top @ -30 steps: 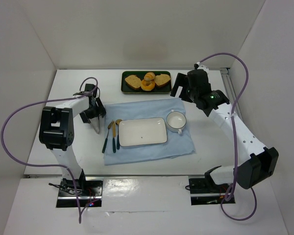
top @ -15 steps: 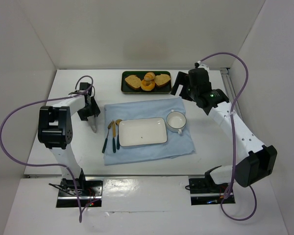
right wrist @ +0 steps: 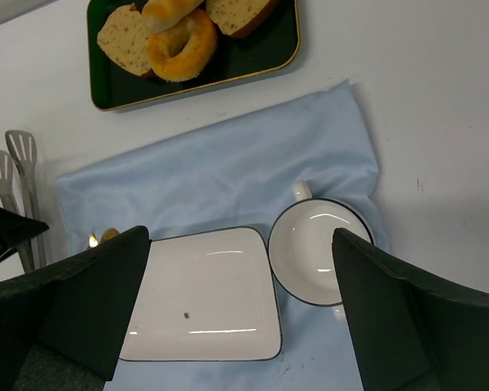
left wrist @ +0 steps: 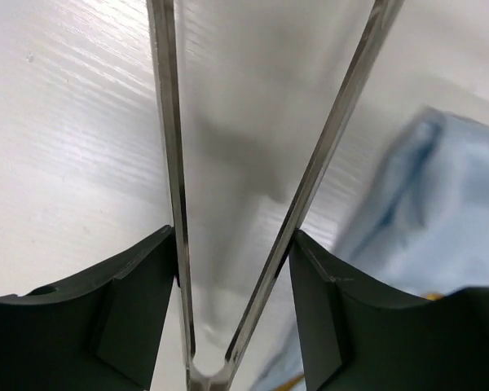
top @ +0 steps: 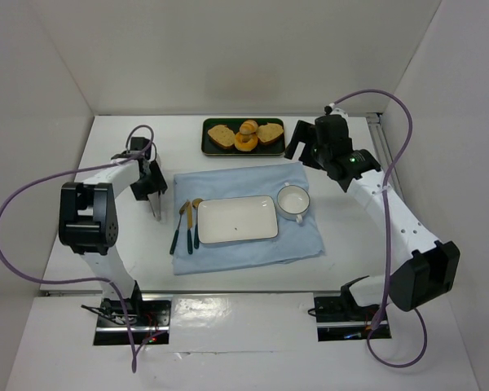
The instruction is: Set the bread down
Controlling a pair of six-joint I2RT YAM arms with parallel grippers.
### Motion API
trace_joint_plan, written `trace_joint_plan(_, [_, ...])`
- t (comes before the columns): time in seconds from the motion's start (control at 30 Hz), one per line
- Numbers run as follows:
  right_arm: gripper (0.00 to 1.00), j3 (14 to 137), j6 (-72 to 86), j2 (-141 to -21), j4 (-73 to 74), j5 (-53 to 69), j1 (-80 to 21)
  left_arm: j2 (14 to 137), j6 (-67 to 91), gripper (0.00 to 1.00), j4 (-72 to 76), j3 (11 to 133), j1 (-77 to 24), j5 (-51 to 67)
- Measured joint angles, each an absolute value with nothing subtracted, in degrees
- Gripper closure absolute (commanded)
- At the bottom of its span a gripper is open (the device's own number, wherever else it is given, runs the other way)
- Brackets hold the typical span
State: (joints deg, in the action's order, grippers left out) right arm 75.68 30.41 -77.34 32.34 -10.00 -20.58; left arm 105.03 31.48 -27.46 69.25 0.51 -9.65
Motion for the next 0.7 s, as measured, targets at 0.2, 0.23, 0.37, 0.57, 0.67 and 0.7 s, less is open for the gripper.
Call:
trace_joint_plan(0.2, [0.01, 75.3, 30.6, -77.3, 31.5, -9.0, -20.6, 96.7, 31.5, 0.32, -30.7, 71.2, -1.9, -8.2])
trace_joint_plan(0.23, [0.01, 75.3, 30.5, -77.4, 31.3, -8.9, -20.6, 95.5, 31.5, 0.32, -31.3, 72.4, -2.3, -8.2])
trace_joint_plan(0.37, [0.01, 75.3, 30.5, -77.4, 30.4, -8.5, -20.6, 91.7, 31.5, 0.32, -32.1, 76.2, -4.7, -8.3])
trace_joint_plan(0.57, [0.01, 74.7, 30.3, -77.3, 29.8, -8.1, -20.6, 89.0, 31.6, 0.32, -34.4, 80.8, -9.3, -8.6])
trace_joint_plan(0.67, [0.01, 73.3, 30.3, -77.3, 29.6, -8.1, -20.6, 89.0, 31.5, 0.32, -34.8, 83.0, -11.9, -8.6])
trace_joint_plan(0.7, [0.01, 72.6, 30.3, -77.2, 29.6, -8.1, -20.6, 89.0, 31.4, 0.32, -34.8, 83.8, -12.9, -8.6])
